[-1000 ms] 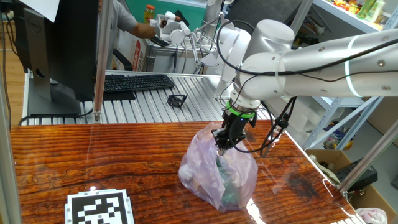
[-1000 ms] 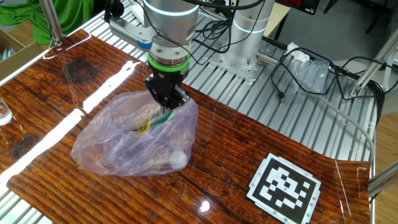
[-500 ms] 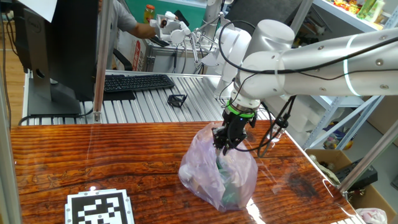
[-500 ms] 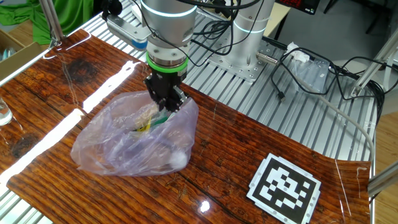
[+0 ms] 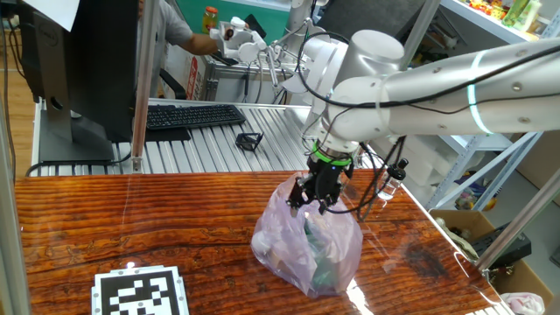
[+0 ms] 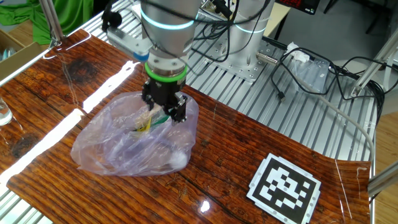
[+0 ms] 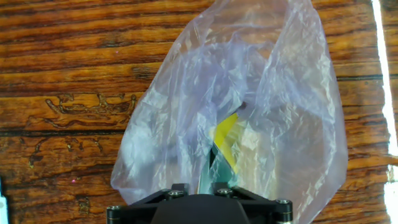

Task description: Pick up a bag of things

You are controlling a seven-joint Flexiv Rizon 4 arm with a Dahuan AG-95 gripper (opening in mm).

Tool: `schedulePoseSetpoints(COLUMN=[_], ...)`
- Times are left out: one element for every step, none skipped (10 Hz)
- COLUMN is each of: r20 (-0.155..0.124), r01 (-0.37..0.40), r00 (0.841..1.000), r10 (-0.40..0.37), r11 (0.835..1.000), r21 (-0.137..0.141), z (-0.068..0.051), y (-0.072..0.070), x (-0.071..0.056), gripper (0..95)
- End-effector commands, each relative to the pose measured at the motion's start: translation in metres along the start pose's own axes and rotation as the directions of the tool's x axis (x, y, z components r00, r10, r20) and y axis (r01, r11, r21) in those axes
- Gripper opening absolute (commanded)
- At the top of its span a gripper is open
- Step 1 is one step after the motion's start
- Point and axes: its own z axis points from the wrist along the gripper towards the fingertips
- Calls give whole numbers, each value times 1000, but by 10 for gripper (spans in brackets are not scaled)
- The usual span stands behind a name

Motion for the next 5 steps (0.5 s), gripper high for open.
schedulePoseSetpoints(r20=[-1, 1, 1, 3, 4], r01=[2, 0, -2, -7, -10], r00=[1000, 1000, 1000, 1000, 1000], r10=[-2, 0, 2, 7, 10], r11=[1000, 1000, 1000, 1000, 1000], r21=[-2, -2, -4, -1, 2], z=[1, 3, 6, 10, 15], y=[-1, 0, 0, 3, 6], x=[-4, -7, -11, -13, -15], gripper=[950, 950, 950, 950, 950])
